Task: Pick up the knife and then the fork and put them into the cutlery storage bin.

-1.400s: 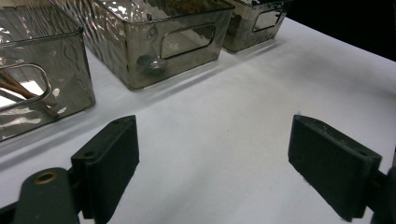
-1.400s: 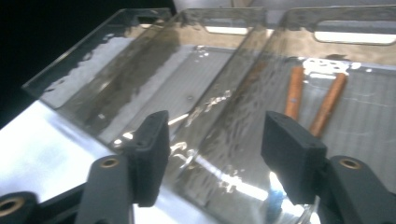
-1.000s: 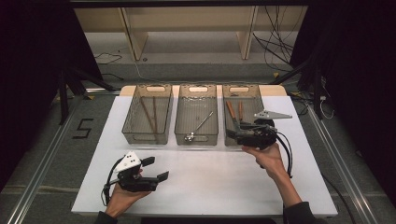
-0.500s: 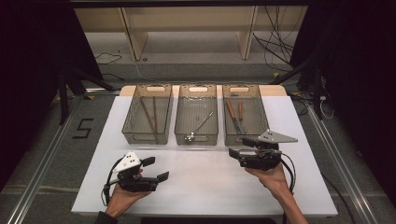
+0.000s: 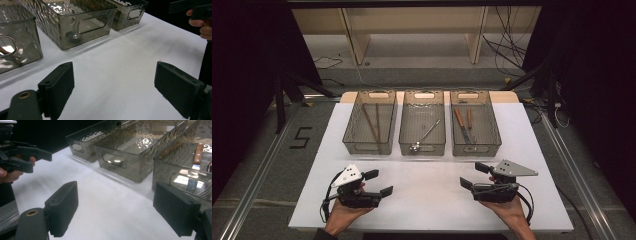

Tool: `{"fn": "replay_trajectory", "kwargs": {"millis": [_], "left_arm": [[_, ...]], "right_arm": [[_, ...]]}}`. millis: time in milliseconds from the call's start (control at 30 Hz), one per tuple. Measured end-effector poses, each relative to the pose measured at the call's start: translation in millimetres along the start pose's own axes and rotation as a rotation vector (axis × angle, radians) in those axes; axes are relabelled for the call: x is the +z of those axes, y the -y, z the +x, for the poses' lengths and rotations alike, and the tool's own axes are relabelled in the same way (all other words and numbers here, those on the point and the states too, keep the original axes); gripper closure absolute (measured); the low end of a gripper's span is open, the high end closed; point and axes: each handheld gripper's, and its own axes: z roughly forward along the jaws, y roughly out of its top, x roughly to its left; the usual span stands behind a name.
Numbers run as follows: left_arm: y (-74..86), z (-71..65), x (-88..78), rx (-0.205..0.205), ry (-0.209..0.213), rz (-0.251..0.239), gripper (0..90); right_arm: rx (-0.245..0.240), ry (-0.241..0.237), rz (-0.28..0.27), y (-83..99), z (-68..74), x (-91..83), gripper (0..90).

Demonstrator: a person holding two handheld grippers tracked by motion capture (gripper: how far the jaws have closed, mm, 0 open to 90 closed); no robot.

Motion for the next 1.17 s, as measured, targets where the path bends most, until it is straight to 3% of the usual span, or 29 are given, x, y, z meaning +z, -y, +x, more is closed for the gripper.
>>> {"fn": "replay_trajectory", "kwargs": {"millis": [100,400,1167], "left_arm": [[1.1,-0.5,-1.3,-0.004,0.003,-0.004,16.1],[4.3,-1.2,-5.9,-0.016,0.008,-0.017,16.0],[5.7,-3.2,-4.7,-0.008,0.015,-0.010,15.8]], "right_arm": [[-0.013,0.002,-0.006,4.1,3.4,-2.5,20.4],[0.005,0.005,0.005,18.1,5.0,-4.2,19.4],[0.004,0.010,-0.009,20.7,3.3,-4.4,19.4]]}}
